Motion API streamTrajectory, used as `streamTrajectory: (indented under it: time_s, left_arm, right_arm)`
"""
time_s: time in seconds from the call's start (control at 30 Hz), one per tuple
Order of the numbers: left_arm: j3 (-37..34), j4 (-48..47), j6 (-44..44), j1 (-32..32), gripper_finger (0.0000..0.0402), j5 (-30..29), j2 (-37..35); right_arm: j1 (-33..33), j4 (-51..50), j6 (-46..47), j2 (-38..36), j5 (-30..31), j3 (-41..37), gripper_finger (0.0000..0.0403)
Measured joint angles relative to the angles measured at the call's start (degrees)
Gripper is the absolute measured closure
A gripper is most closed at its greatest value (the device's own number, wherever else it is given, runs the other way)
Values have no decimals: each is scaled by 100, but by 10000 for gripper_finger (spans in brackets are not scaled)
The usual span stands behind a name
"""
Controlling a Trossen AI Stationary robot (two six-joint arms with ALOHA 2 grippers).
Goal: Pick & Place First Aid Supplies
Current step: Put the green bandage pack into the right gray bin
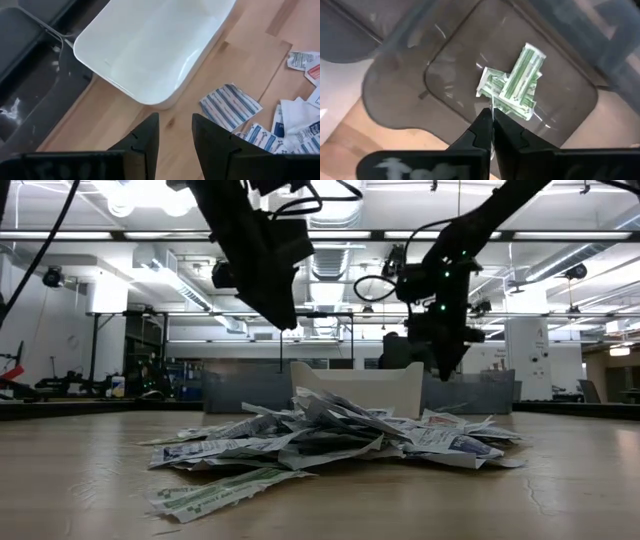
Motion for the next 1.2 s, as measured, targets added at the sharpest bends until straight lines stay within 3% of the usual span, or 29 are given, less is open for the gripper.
streamTrajectory:
  time_s: [0.4, 0.67, 0.97, 1.2]
  left_arm:
    - [-1440, 1435, -84, -2, 284, 114, -1121]
    - [-2393, 1904, -493, -36, 284, 313, -2007]
    - [-3071, 2051, -874, -166, 284, 399, -2517]
    - [-3234, 2077, -1040, -275, 284, 1036, -2585]
  right_arm:
    - [-37, 22, -22, 42, 236, 7, 394]
    - [-96, 96, -46, 42, 230, 7, 389]
    - [-94, 171, -63, 42, 229, 19, 315]
    - [-40, -360, 301, -90, 45, 212, 279]
